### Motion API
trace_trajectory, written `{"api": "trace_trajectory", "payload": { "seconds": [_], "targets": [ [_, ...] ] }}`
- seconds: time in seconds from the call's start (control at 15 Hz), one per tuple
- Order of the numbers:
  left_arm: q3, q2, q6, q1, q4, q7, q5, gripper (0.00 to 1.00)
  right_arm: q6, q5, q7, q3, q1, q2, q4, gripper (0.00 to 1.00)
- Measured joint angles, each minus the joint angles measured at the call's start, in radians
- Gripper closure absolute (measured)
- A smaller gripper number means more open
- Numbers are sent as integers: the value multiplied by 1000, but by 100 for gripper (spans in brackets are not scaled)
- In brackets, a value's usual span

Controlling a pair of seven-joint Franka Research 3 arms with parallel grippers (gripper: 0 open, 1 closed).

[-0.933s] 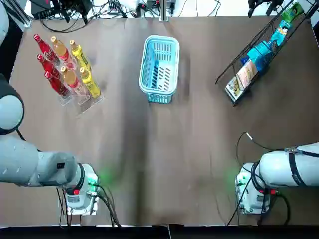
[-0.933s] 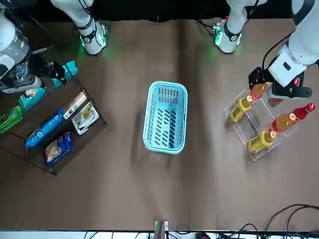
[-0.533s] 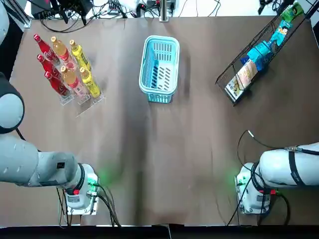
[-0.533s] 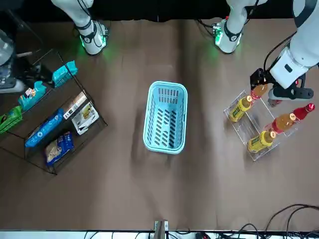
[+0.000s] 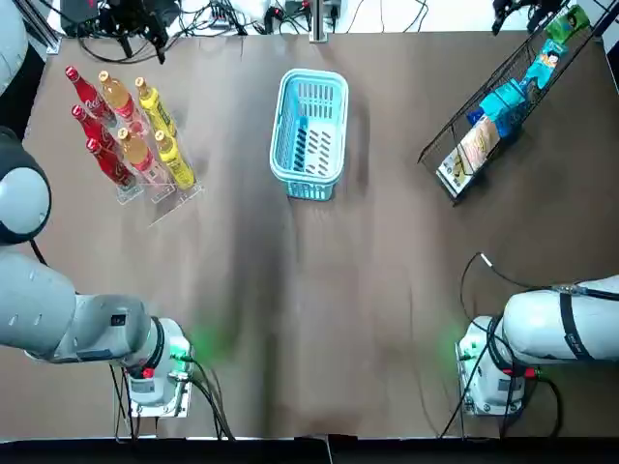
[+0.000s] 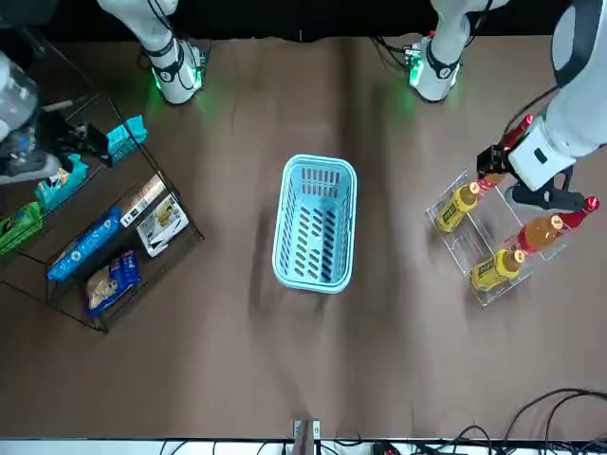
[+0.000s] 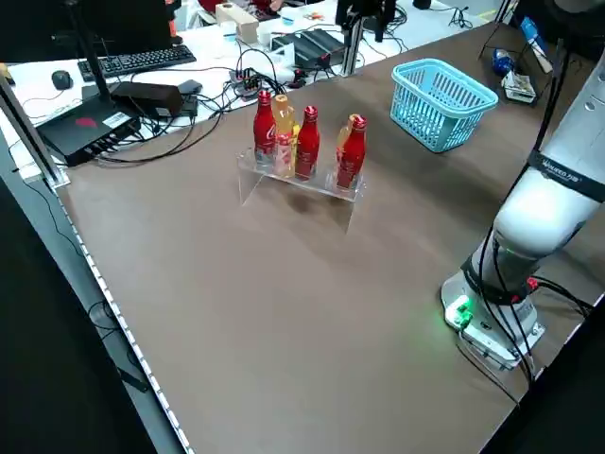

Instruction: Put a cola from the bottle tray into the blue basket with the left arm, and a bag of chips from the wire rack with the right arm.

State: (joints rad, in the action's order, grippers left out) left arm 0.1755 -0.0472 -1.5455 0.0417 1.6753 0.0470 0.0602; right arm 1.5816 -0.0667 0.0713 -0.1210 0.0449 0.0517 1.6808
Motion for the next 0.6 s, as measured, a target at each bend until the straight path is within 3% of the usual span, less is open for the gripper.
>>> {"api": "trace_trajectory", "payload": {
  "seconds": [0.33, 0.6],
  "targets": [
    [-73, 19, -1, 32, 65, 207, 8, 0, 4, 8, 236, 16, 21, -34, 1, 0],
    [-80, 41, -8, 129, 93, 369, 8, 1, 2, 183, 455, 10, 7, -33, 0, 0]
  ]
}}
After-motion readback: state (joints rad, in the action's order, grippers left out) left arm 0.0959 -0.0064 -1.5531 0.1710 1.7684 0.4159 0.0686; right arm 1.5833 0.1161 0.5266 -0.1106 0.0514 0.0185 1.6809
